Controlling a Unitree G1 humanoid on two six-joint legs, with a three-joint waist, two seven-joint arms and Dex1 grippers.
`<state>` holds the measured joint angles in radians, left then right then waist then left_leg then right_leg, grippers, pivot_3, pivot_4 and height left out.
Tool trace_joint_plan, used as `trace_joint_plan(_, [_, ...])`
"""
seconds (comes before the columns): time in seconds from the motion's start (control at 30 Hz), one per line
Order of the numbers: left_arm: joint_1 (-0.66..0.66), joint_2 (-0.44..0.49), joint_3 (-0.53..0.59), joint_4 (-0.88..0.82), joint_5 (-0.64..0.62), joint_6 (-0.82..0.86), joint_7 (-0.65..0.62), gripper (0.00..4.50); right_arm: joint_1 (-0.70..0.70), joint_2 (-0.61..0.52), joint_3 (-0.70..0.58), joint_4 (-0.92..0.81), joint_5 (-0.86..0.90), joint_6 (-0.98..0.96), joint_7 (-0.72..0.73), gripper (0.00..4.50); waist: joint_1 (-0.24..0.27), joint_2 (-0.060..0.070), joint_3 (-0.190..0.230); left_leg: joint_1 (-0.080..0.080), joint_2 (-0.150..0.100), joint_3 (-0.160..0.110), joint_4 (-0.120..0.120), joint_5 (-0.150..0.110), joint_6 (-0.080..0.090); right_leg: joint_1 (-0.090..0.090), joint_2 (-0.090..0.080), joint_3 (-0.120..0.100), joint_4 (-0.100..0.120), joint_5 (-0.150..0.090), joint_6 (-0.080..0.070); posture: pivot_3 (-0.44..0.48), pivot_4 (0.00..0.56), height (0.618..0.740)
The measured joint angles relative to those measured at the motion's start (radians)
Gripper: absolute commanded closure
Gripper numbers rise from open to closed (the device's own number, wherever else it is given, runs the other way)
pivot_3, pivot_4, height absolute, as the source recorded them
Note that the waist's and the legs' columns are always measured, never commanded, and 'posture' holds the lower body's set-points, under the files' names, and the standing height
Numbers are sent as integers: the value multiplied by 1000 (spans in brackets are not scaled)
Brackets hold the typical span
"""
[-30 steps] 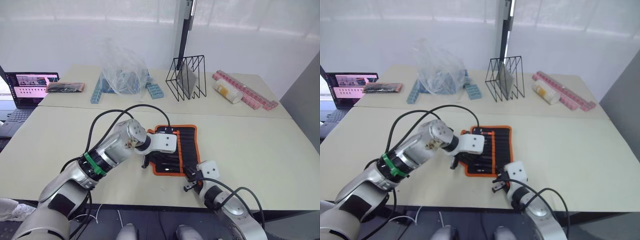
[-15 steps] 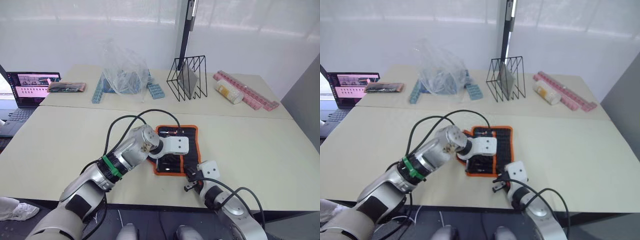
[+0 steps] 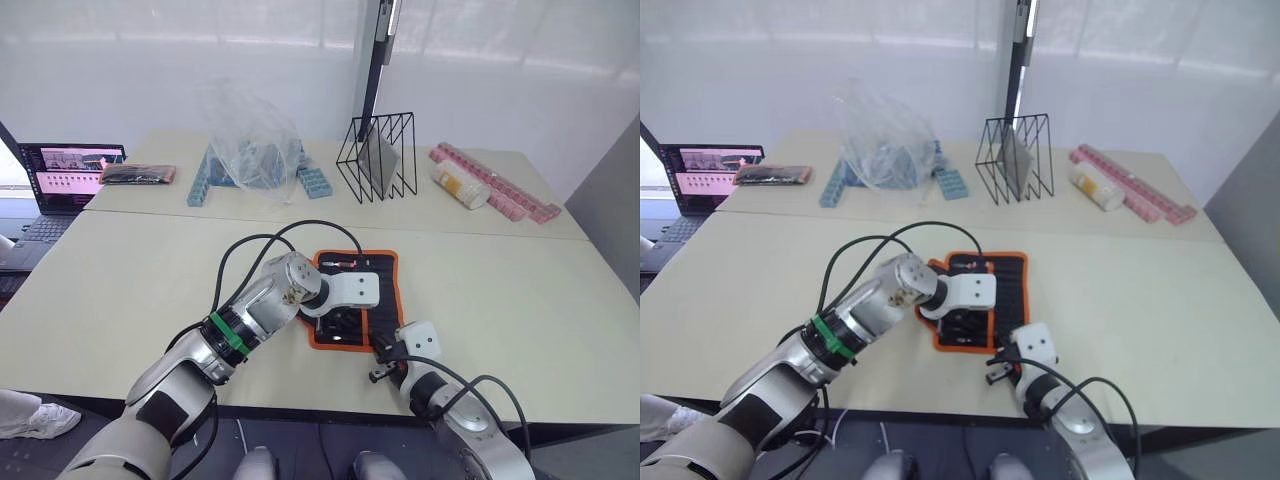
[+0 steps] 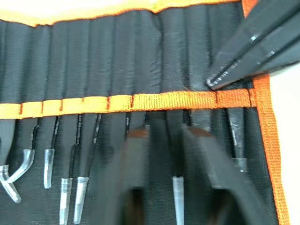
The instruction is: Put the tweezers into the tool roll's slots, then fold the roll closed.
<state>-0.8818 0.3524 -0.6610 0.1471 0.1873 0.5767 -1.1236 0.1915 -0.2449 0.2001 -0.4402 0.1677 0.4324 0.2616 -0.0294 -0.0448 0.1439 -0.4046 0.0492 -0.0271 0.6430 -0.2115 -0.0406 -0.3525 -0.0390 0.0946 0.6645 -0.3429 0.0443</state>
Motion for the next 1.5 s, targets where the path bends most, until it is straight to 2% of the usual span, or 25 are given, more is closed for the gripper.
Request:
trace_joint_plan(0.2, [18,123,78,-168,-39,60,-43,118,-4,-1,3,0,0,-1,9,4500,-9,2,0,-1,0,0,-1,0,0,-1,0,0,0,1,-1,0,150,705])
trace_joint_plan(0.23, [20,154,104,-200,-50,78,-49,18,-5,-2,3,0,0,-1,12,4500,-10,2,0,-1,0,0,-1,0,0,-1,0,0,0,1,-1,0,150,705])
trace_joint_plan(0.43, [150,303,271,-337,-142,185,-56,18,-10,-10,3,1,1,0,23,4500,-13,3,1,0,1,-1,-1,0,0,-1,0,-1,0,0,-2,0,150,705])
trace_joint_plan(0.57, [267,366,387,-377,-196,200,-24,18,-13,-19,0,2,1,0,29,4500,-12,3,1,0,1,-1,-1,0,0,-1,0,-1,0,1,-3,0,150,705])
trace_joint_plan(0.77, [458,349,614,-437,-312,154,70,18,-21,-26,-1,7,1,0,43,4500,-13,3,1,0,1,-1,-1,0,0,-1,-1,-1,0,2,-4,0,150,705])
trace_joint_plan(0.87, [614,310,780,-457,-366,86,143,18,-18,-42,-10,1,3,0,55,4500,-15,3,1,0,1,0,-2,0,0,-1,-2,-1,0,2,-4,0,150,705])
trace_joint_plan(1.0, [764,303,947,-463,-432,36,186,18,9,-78,-34,-33,4,4,69,4500,0,3,2,-1,0,-1,-2,0,0,-2,-6,-3,0,2,-4,0,150,705])
trace_joint_plan(1.1, [827,304,1031,-461,-473,13,202,18,36,-100,-60,-76,25,22,90,4500,14,4,4,-2,0,-1,-2,0,0,-2,-6,-2,-1,2,-4,0,150,705])
trace_joint_plan(1.27, [900,312,1110,-457,-548,-13,197,0,74,-127,-116,-141,86,57,129,2971,14,5,8,-4,0,0,-2,0,0,-4,-6,-2,0,2,-4,0,150,705])
trace_joint_plan(1.5, [1022,322,1176,-436,-608,-73,178,0,35,-130,-324,-133,207,25,162,544,5,9,12,-4,0,1,-2,-1,0,-6,-5,-1,0,2,-5,0,150,705])
